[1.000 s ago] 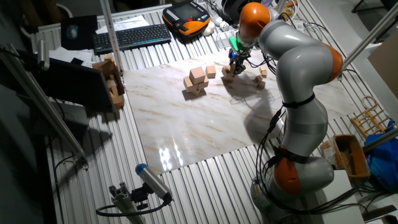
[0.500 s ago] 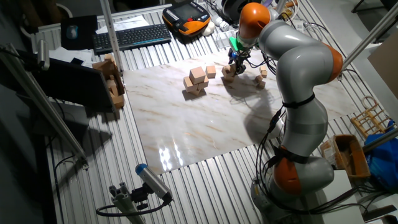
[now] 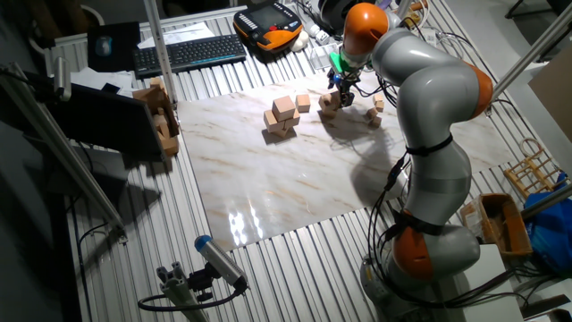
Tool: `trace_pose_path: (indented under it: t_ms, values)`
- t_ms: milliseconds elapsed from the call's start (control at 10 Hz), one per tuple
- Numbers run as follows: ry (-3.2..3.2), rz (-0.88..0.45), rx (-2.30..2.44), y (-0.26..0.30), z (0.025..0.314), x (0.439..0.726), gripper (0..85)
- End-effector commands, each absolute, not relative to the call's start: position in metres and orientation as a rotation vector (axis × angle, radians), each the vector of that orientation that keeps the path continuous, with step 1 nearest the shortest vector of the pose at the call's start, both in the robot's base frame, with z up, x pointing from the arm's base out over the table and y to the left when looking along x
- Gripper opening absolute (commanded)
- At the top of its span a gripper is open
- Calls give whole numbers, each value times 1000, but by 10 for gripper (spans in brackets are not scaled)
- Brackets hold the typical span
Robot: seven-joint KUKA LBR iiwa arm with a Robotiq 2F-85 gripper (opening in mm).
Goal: Stack the blocks into a cross shape
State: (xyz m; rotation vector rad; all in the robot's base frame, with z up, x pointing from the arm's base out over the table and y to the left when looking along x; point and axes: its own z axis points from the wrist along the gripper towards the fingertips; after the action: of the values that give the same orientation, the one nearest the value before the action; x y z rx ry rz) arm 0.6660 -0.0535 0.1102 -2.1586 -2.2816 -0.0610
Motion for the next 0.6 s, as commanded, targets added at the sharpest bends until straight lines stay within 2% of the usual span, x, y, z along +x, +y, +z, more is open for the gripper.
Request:
trace_pose_path:
  t_ms: [0, 500]
  values:
    - [-2281, -55, -2158, -53, 114, 666, 850]
    - [-2208, -34, -2210, -38, 140, 667, 850]
